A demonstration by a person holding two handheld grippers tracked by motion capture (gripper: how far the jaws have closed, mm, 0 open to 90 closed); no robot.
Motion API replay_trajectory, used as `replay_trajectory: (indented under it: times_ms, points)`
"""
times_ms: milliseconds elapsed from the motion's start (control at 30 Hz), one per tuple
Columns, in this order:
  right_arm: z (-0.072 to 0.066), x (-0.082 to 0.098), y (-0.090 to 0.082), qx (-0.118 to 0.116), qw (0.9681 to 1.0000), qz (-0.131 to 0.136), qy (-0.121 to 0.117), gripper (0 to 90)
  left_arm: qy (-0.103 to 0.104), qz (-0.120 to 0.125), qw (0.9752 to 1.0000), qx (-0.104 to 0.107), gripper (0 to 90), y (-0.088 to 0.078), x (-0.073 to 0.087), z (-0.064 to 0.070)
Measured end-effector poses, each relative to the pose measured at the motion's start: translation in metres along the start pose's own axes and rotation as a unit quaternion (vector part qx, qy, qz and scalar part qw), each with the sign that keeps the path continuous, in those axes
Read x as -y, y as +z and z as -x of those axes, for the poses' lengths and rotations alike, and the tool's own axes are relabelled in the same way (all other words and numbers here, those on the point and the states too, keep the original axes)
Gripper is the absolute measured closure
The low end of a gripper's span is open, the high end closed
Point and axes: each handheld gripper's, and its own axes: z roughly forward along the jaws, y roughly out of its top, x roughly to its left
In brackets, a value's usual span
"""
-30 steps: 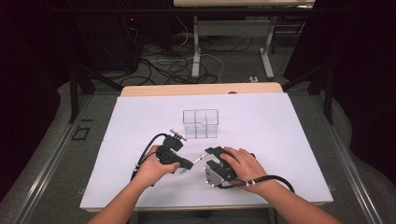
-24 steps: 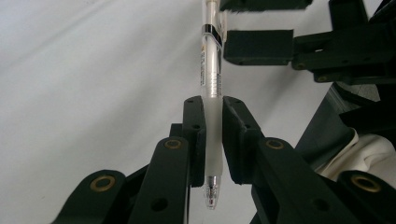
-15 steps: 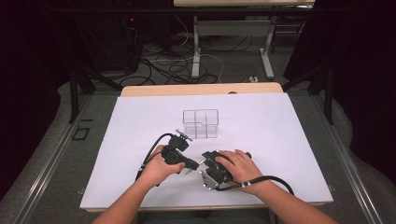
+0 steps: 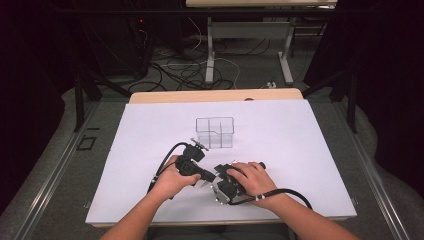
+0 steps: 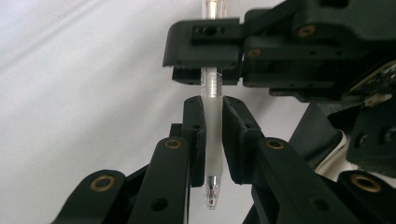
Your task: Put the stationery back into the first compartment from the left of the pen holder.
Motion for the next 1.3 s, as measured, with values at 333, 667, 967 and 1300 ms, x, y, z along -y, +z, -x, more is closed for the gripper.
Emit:
replay_trajectory:
  times_ms: [333, 667, 967, 1300]
  points:
    - [0.000, -0.003, 0.003, 0.000, 0.9999, -0.005, -0.012, 78.6, -0.002, 0.004, 1.0000, -0.005, 80.1, 0.000, 0.000, 0.000]
    - [-0.001, -0.003, 0.005, -0.001, 0.9999, -0.011, -0.006, 78.7, -0.010, 0.028, 0.9996, -0.002, 69.7, -0.008, 0.004, -0.006]
    - [-0.001, -0.003, 0.006, -0.003, 0.9999, -0.011, -0.007, 78.7, -0.020, 0.062, 0.9977, -0.017, 58.9, -0.016, 0.014, -0.020]
    - [0.000, -0.003, 0.006, 0.005, 1.0000, -0.008, -0.002, 78.7, -0.015, 0.110, 0.9899, -0.089, 47.2, -0.024, 0.028, -0.033]
